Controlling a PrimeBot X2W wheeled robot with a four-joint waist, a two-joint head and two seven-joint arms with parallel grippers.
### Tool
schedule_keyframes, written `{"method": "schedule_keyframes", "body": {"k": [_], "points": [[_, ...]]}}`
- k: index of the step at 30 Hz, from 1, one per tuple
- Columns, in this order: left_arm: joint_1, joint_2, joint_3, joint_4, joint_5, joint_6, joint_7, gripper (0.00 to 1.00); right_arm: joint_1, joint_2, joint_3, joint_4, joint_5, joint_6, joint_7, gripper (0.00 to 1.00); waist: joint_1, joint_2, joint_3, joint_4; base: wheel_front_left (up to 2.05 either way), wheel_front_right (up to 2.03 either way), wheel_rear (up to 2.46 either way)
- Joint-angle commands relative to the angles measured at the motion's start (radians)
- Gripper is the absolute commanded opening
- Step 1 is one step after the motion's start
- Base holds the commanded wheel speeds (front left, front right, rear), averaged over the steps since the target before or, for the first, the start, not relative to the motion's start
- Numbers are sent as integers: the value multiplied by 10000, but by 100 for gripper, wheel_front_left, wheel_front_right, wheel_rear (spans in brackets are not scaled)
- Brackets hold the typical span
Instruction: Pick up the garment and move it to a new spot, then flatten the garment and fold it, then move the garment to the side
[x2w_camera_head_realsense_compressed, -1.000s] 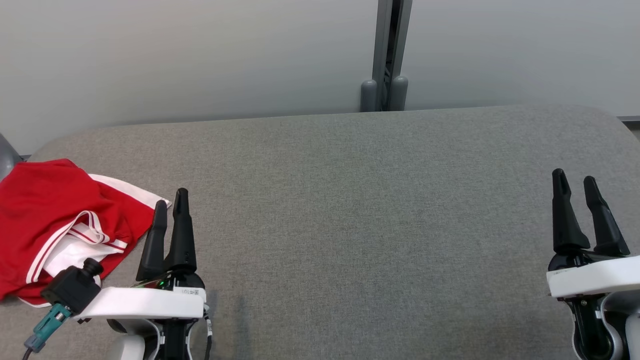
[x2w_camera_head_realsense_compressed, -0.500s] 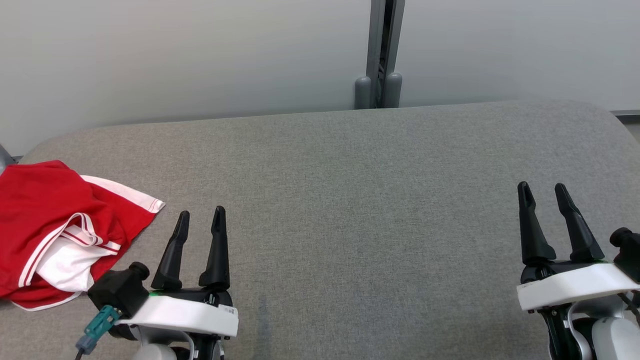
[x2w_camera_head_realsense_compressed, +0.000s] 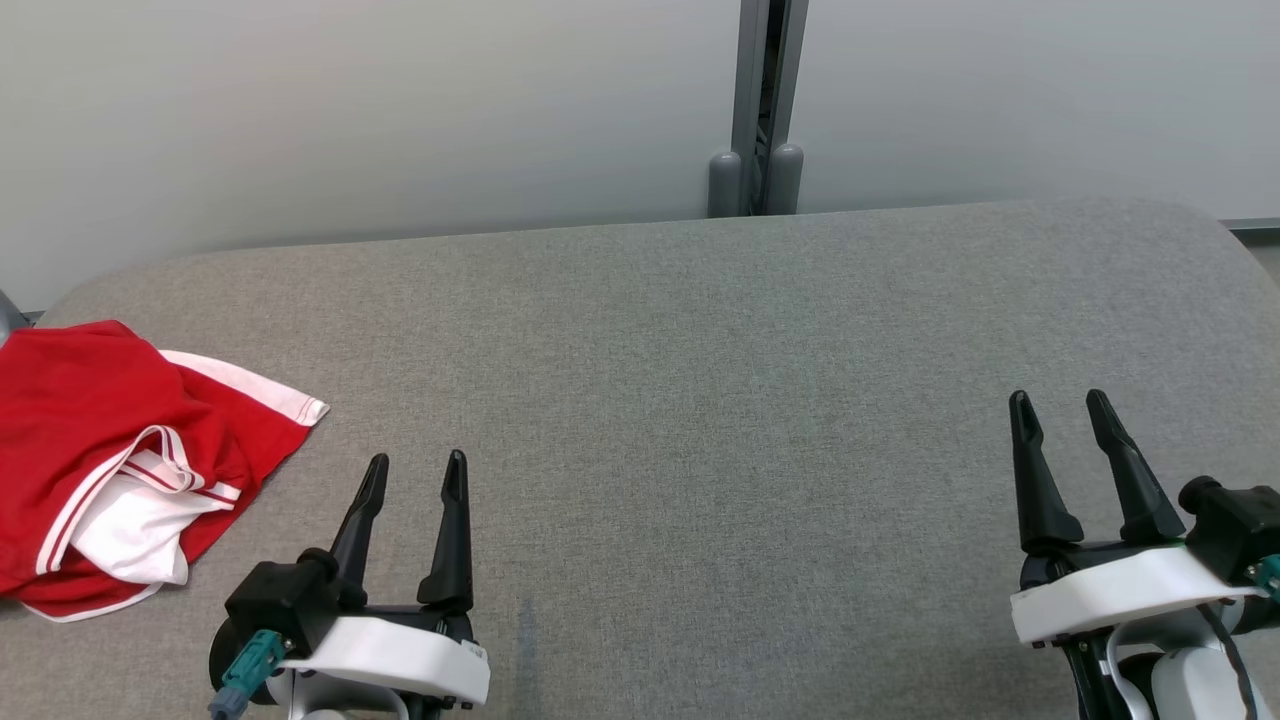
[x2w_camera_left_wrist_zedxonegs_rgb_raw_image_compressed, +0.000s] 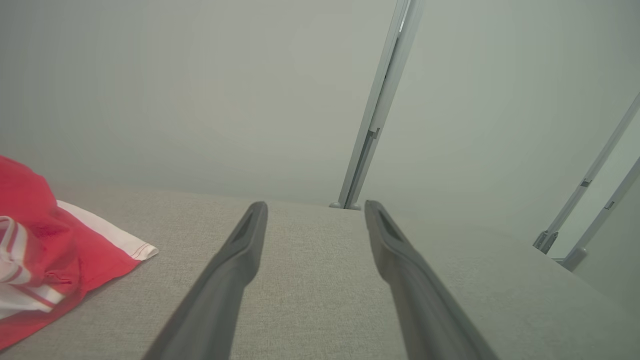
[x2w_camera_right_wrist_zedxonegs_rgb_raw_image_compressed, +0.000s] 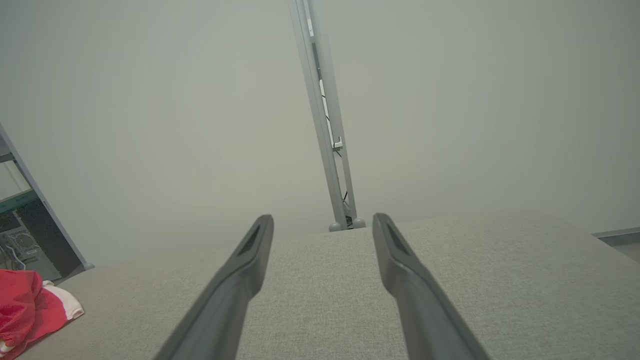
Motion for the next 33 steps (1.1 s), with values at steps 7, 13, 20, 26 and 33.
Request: {"method": "schedule_keyframes", "body": {"k": [7,13,20,26,33], "points": [[99,47,56,512,806,95,-120,100,-31,-110,31,738,-782,0,-379,100,0,0,10,5,0,0,0],[137,50,112,608,1319,181,-191,100,-190,-119,180,989,-1247,0,-598,100,0,0,37,0,0,0,0],[163,55,77,687,1686,315,-271,100,-255,-124,297,1029,-1661,0,-843,100,0,0,75,34,0,0,0],[200,59,164,640,1742,336,-315,100,-303,-135,451,1075,-1978,0,-970,100,0,0,72,41,0,0,0],[321,57,304,522,2147,396,-370,100,-337,-141,580,1107,-2411,0,-1162,100,0,0,54,27,0,0,0]]}}
